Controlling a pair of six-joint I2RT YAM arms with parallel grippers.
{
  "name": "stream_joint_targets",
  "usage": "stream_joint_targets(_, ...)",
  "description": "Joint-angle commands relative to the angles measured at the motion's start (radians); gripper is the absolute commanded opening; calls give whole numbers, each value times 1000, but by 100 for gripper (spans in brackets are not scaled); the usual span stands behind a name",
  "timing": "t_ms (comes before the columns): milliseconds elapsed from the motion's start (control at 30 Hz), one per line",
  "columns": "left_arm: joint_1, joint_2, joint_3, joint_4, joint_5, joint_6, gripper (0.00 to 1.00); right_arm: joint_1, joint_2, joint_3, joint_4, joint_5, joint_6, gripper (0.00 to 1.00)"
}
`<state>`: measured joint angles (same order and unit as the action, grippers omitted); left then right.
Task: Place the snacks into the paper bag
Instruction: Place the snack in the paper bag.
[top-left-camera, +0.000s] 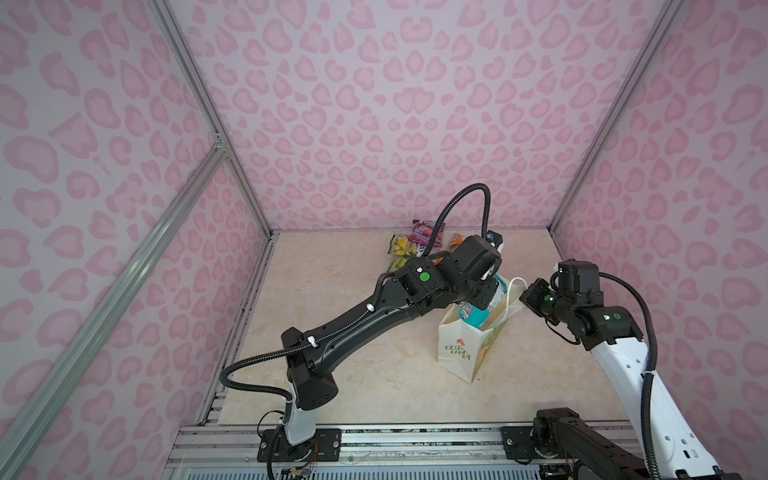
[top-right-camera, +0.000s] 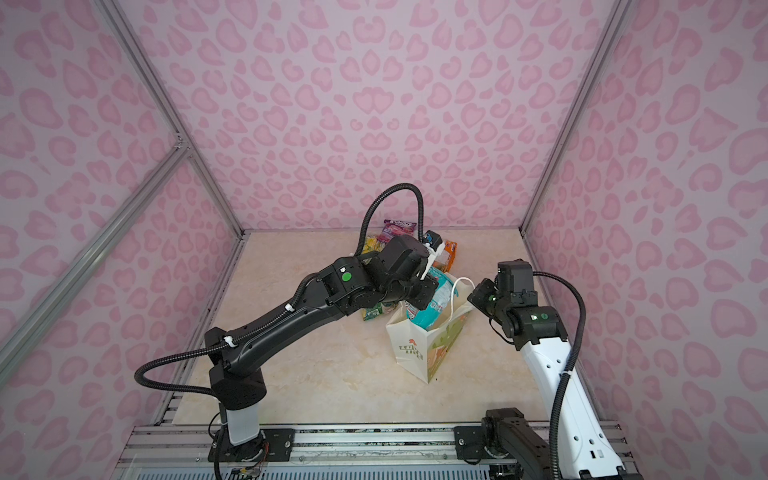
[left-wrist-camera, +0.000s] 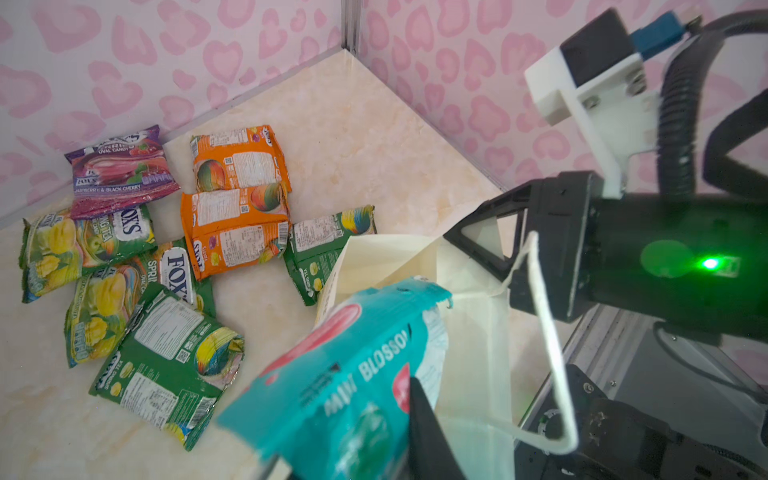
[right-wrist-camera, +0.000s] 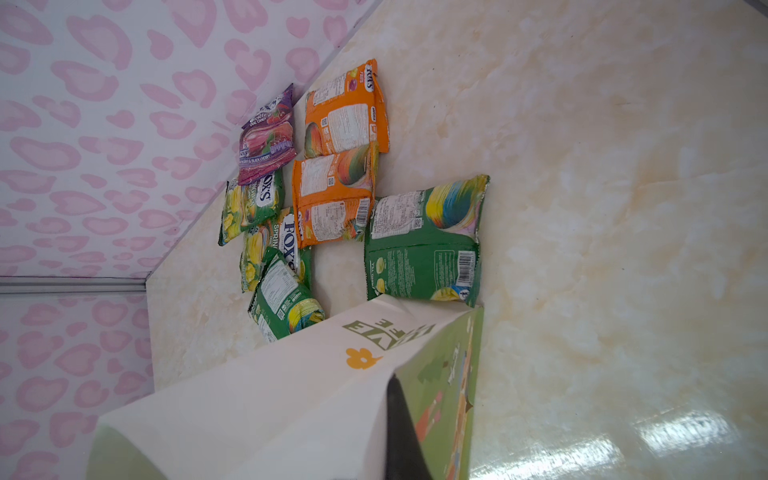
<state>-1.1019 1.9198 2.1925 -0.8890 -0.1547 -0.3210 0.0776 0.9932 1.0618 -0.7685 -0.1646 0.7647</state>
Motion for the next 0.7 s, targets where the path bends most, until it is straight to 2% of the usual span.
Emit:
stream_joint_targets(0, -3, 7, -15, -8, -6, 8, 7, 1, -2, -4, 26, 17, -5, 0)
stream_joint_targets(467, -10, 137, 78, -65, -46, -23, 11, 1, -7, -22, 34, 7, -1, 0)
stream_joint_targets(533, -11, 148, 78, -70, -47, -28, 18, 1, -7, -26, 36, 7, -2, 0)
stream_joint_targets(667, -12, 151, 79, -70, -20, -36, 44, 1, -11, -32, 37, 10, -1, 0)
